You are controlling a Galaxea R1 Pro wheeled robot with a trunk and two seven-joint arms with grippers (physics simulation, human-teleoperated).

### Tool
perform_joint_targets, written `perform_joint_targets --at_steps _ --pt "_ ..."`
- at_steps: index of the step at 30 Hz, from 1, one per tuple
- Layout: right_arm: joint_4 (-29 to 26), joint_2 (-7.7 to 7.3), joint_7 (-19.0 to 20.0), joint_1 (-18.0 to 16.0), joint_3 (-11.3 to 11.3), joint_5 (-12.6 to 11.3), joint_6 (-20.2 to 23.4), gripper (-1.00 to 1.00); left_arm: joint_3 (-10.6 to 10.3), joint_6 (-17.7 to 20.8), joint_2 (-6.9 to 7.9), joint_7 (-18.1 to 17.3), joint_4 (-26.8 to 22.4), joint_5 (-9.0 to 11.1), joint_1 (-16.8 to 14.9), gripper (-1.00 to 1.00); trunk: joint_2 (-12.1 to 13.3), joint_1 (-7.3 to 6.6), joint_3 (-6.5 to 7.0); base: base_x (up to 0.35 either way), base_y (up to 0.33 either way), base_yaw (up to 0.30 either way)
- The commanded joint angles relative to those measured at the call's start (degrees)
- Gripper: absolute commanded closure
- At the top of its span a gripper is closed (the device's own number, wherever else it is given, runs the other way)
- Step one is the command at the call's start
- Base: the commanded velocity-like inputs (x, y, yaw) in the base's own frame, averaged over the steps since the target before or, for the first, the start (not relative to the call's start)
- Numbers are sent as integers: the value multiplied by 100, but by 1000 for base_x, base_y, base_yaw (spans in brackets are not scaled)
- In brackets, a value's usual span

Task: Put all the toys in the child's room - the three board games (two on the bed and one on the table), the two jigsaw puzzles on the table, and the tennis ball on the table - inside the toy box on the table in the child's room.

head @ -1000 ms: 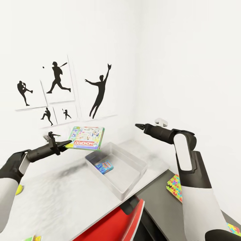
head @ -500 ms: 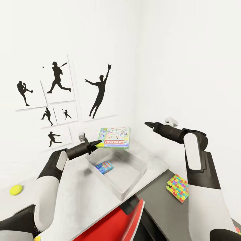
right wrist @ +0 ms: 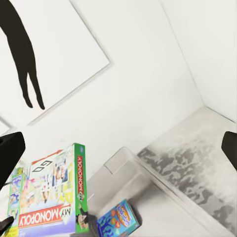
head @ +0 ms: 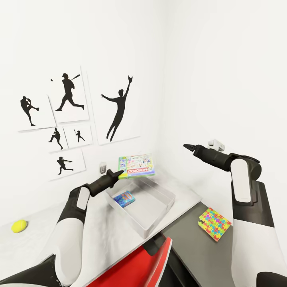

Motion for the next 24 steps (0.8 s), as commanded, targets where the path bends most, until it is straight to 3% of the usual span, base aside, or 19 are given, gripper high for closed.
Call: perform_joint_targets --at_steps 1,5,10,24 --pt "6 1 -9 -4 -8 -15 25 -100 33 0 -7 120 -4 41 19 100 -8 3 -5 0 0 0" --pt "41 16 -15 -4 -11 8 25 -100 37 -62 -7 352 -6 183 132 100 -8 3 -5 0 0 0" --pt "53 33 -25 -4 -5 37 4 -100 17 -51 -7 440 -6 591 351 100 -8 3 -5 0 0 0" --pt "63 105 -46 -4 62 55 -22 -100 -14 -100 -7 441 20 1059 709 100 -8 3 -5 0 0 0"
